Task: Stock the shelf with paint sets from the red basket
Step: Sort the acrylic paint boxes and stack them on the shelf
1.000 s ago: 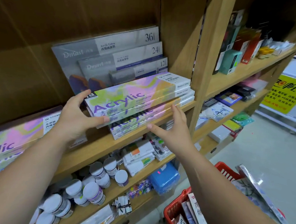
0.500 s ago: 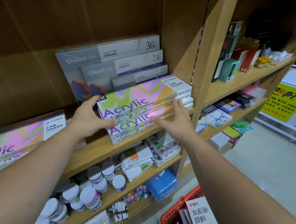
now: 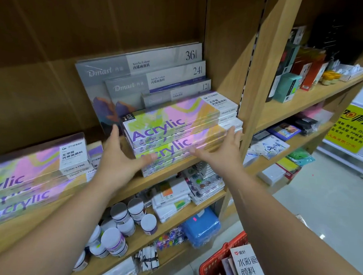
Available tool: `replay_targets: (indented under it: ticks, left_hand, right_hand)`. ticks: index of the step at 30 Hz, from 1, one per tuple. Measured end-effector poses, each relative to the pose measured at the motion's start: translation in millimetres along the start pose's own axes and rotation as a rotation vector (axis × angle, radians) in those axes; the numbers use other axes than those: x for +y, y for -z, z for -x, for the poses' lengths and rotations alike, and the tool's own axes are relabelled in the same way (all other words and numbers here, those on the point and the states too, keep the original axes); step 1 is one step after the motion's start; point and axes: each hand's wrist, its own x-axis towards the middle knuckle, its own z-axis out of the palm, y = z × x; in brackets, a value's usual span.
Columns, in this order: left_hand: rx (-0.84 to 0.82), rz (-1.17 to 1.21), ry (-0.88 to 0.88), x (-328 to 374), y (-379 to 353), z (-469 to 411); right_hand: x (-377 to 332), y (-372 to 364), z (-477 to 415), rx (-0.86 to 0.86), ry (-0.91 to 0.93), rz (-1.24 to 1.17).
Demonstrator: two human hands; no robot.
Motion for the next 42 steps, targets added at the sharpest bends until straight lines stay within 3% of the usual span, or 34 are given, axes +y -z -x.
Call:
replay_targets:
  ticks: [3, 8, 26, 29, 32, 34, 36, 39, 42]
  left_hand:
    - [-0.031, -0.162, -0.007, -8, -9, 22]
    - [0.039, -0.174, -0.089, -13, -10, 16]
    - [0.026, -0.275, -0.118, 0, -17, 29]
    - [0.044, -0.189, -0.126, -1, 5, 46]
    - [0.262, -0.127, -0.178, -24, 47, 68]
    - [0.463, -0.186, -0.184, -42, 81, 82]
    - [0.649, -0.243, -0.121, -58, 116, 93]
    - [0.784, -0.268, 0.078, -81, 161, 98]
    - [0.724, -0.031, 0.322, -94, 189, 94]
  right_hand:
    - [6, -12, 4, -0.009, -0.011, 0.037]
    - [3, -23, 1, 0.07, -0.044, 0.213]
    - [-2, -18, 2, 0.021, -0.064, 0.142]
    - [-13, -25, 23, 0.206, 0.125, 0.1]
    - [-40, -48, 62, 0.369, 0.592, -0.033]
    - [-60, -70, 83, 0.252, 0.778, -0.117]
    - [-81, -90, 100, 0.012, 0.825, -0.165]
    - [-106, -119, 112, -0.332, 0.73, -0.07]
    - [-119, -147, 107, -0.507, 0.511, -0.011]
